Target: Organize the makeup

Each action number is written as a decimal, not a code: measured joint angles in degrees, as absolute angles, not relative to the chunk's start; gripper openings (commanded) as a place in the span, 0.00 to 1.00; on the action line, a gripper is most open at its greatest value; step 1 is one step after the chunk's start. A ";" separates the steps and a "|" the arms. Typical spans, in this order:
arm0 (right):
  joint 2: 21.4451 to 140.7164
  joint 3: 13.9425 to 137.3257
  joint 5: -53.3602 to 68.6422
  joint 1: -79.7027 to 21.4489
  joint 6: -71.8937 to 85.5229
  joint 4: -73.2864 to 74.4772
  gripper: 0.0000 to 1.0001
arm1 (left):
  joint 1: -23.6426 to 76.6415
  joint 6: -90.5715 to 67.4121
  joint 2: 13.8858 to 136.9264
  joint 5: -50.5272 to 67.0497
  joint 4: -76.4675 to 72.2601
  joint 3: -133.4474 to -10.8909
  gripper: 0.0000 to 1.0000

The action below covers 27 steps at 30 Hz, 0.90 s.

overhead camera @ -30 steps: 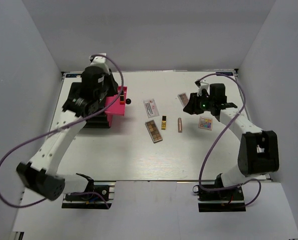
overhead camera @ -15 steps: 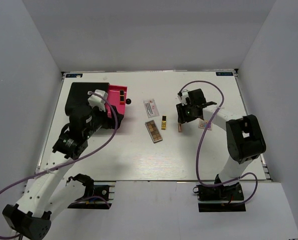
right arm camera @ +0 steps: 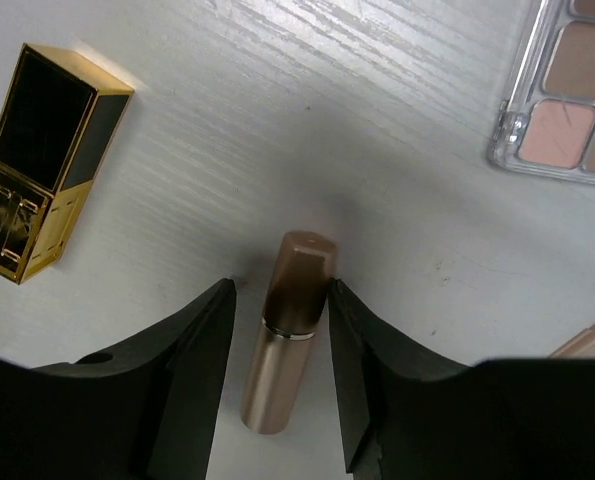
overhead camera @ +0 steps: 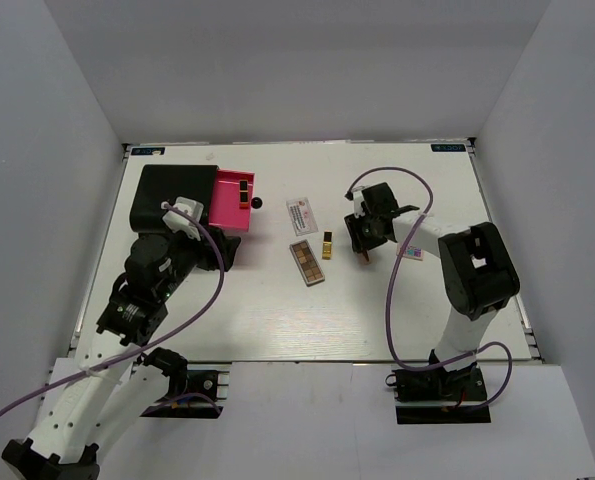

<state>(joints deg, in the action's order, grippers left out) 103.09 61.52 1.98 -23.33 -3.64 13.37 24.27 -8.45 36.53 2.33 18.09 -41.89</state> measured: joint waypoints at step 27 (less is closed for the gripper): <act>105.45 98.30 26.17 -36.03 -5.48 17.58 0.01 | 24.27 -9.02 29.85 -6.76 17.78 -40.29 0.92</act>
